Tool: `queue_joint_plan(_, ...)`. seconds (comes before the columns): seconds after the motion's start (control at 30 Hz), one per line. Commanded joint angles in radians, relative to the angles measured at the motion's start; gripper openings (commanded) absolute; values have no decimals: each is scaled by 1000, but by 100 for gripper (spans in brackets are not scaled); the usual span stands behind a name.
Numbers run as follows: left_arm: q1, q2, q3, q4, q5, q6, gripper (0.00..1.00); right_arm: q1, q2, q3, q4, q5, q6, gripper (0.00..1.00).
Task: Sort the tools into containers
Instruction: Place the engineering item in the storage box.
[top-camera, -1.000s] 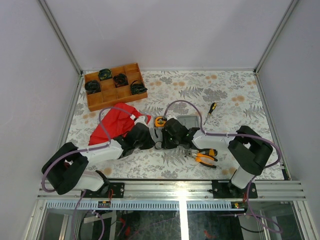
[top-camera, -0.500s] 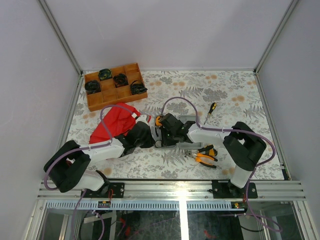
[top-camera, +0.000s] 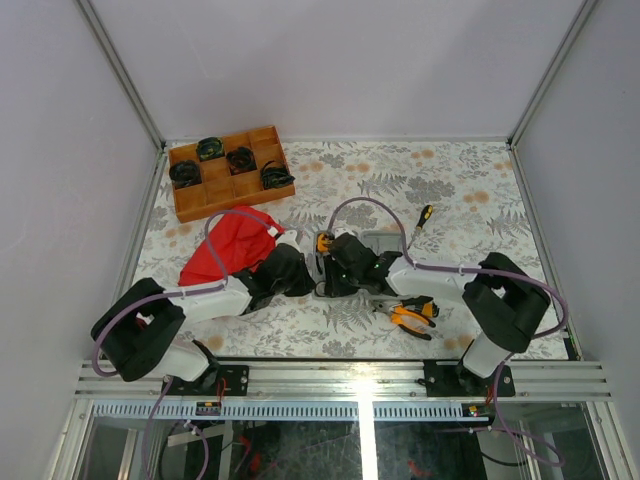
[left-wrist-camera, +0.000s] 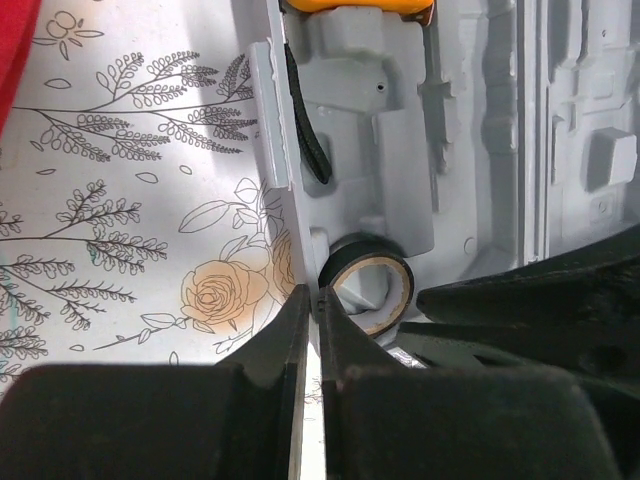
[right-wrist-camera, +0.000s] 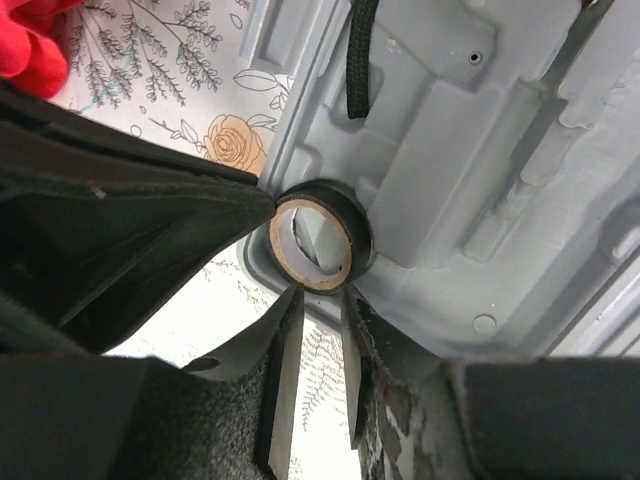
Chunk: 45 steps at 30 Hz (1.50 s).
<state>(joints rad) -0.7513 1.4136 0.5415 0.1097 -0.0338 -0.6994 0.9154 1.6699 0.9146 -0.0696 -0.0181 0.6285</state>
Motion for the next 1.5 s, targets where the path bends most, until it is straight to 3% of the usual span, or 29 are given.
queue_joint_plan(0.0,-17,29,-23,-28,51,12,0,16,-99,-37,69,72,-23,29)
queue_joint_plan(0.23,-18,34,-18,-32,58,14,0,13,-110,-27,78,114,-27,30)
queue_joint_plan(0.53,-17,22,-20,-42,55,13,0,1,-28,45,39,88,-70,16)
queue_joint_plan(1.13,-18,30,-16,-35,61,14,0,-1,38,59,-22,114,-71,13)
queue_joint_plan(1.47,-17,35,-17,-30,70,17,0,-1,100,119,-111,126,-73,0)
